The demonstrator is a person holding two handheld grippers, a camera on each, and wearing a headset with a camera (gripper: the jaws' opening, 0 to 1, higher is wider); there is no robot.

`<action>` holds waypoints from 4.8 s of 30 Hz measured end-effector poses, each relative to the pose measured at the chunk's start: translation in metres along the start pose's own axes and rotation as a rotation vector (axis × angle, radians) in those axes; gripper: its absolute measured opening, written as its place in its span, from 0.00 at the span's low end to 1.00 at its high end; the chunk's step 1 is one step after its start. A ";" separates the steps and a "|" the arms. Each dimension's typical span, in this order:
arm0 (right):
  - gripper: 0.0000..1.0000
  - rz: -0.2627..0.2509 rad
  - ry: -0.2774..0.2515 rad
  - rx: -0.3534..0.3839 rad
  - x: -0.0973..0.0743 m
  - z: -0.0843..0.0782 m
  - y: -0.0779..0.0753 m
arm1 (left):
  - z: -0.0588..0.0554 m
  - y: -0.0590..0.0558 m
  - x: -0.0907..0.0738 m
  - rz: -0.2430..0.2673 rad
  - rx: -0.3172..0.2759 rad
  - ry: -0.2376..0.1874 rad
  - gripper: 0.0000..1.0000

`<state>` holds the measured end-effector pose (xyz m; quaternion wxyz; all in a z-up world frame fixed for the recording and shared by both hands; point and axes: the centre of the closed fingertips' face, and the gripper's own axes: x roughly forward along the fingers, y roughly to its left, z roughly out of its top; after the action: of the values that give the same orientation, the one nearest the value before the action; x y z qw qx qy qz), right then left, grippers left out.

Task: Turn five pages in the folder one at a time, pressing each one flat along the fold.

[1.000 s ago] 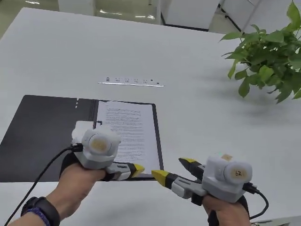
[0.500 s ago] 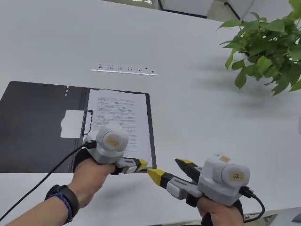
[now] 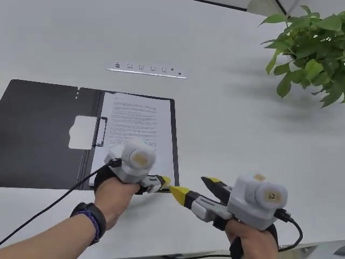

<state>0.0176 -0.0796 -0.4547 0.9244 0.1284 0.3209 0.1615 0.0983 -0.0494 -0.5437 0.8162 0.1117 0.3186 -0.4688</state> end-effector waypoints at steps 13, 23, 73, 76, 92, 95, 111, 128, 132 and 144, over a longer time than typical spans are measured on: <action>0.58 0.021 0.014 0.007 0.011 -0.003 0.001 | -0.004 0.010 -0.002 0.020 0.097 0.018 0.47; 0.56 0.014 -0.007 0.041 0.009 -0.001 -0.002 | 0.013 -0.006 -0.006 -0.023 -0.062 -0.055 0.51; 0.53 -0.007 -0.032 0.095 0.007 0.001 -0.014 | -0.006 -0.045 -0.003 -0.096 0.095 -0.038 0.14; 0.53 -0.006 -0.030 0.098 0.008 -0.001 -0.014 | -0.008 -0.052 -0.002 -0.118 0.095 -0.036 0.03; 0.43 0.066 -0.039 0.201 0.042 0.003 -0.022 | 0.009 -0.050 -0.019 -0.133 0.035 -0.084 0.00; 0.42 0.081 -0.041 0.233 0.054 0.006 -0.023 | 0.011 -0.047 -0.021 -0.132 0.035 -0.093 0.00; 0.34 0.125 -0.046 0.407 0.088 0.006 -0.023 | 0.020 -0.047 -0.039 -0.139 0.057 -0.121 0.00; 0.00 0.125 -0.086 0.428 0.098 0.017 -0.013 | 0.023 -0.042 -0.059 -0.139 0.071 -0.137 0.00; 0.00 0.124 -0.097 0.436 0.097 0.020 -0.011 | 0.023 -0.037 -0.070 -0.125 0.080 -0.147 0.04; 0.00 0.130 -0.132 0.443 0.096 0.035 0.000 | 0.011 0.000 -0.100 -0.043 0.039 -0.161 0.18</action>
<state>0.1111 -0.0476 -0.4811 0.8802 0.3589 0.2784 0.1376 0.0671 0.0147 -0.4730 0.8267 0.0829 0.2450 -0.4997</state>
